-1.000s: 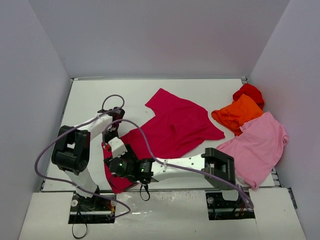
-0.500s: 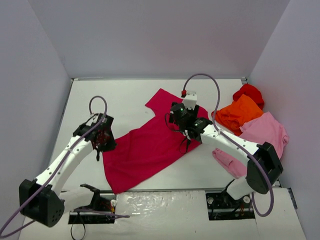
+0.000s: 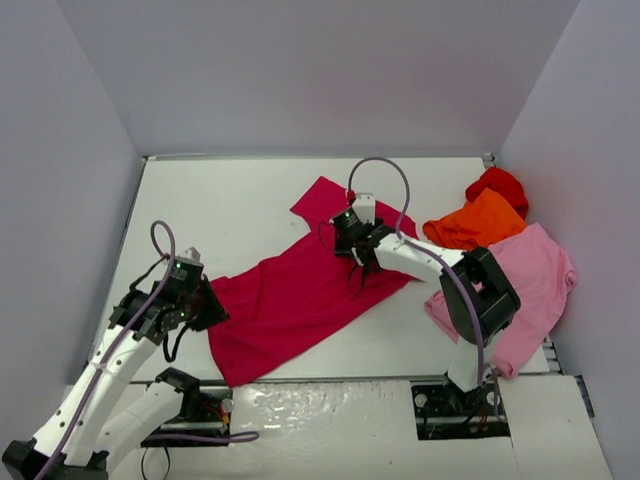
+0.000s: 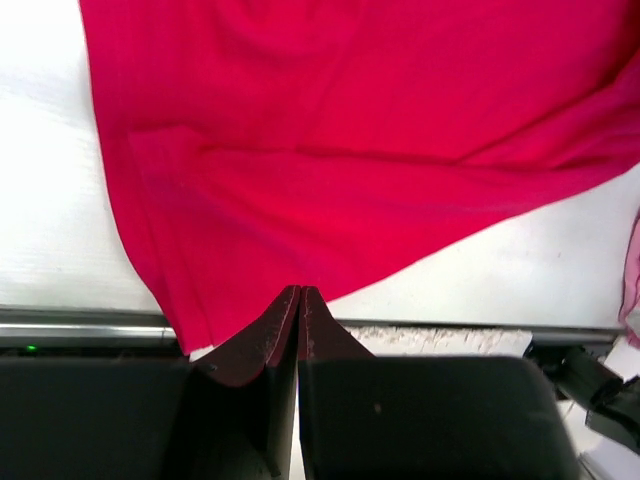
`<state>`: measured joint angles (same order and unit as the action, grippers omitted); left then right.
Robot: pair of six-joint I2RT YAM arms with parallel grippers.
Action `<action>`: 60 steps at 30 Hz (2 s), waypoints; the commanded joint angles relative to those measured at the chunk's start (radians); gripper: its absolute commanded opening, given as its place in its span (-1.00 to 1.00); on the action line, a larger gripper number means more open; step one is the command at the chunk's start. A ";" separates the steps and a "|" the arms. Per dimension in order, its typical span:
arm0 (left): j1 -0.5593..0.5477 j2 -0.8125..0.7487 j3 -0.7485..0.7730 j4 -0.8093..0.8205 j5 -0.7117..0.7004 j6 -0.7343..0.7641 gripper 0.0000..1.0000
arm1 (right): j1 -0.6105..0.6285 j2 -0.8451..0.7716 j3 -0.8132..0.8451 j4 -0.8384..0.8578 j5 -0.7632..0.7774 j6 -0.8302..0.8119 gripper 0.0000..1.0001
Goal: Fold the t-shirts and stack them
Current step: Fold the flattened tshirt in 1/3 of the way
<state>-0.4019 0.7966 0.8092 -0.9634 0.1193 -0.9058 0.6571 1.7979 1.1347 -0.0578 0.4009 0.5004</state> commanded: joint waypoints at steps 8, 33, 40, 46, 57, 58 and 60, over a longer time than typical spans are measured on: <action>-0.160 0.126 -0.058 0.145 0.033 -0.112 -1.00 | 0.001 0.000 0.038 0.032 -0.033 -0.011 0.24; -0.309 0.438 -0.071 0.278 -0.055 -0.142 -1.00 | -0.025 0.041 0.095 -0.007 0.006 -0.054 -1.00; -0.395 0.522 -0.030 0.221 -0.183 -0.172 -1.00 | -0.039 0.030 0.108 -0.015 0.012 -0.056 -1.00; -0.431 0.592 0.007 0.181 -0.251 -0.196 -1.00 | -0.046 0.031 0.115 -0.016 0.002 -0.055 -1.00; -0.451 0.653 0.009 0.201 -0.234 -0.206 -1.00 | -0.102 0.038 0.167 -0.020 -0.013 -0.074 -1.00; -0.451 0.652 0.008 0.200 -0.234 -0.206 -1.00 | -0.105 0.038 0.169 -0.020 -0.014 -0.078 -1.00; -0.451 0.645 0.006 0.198 -0.238 -0.210 -1.00 | -0.125 0.046 0.184 -0.020 -0.017 -0.084 -1.00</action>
<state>-0.8451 1.4513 0.7879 -0.7566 -0.0973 -1.0880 0.5682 1.8626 1.2561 -0.0891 0.3645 0.4407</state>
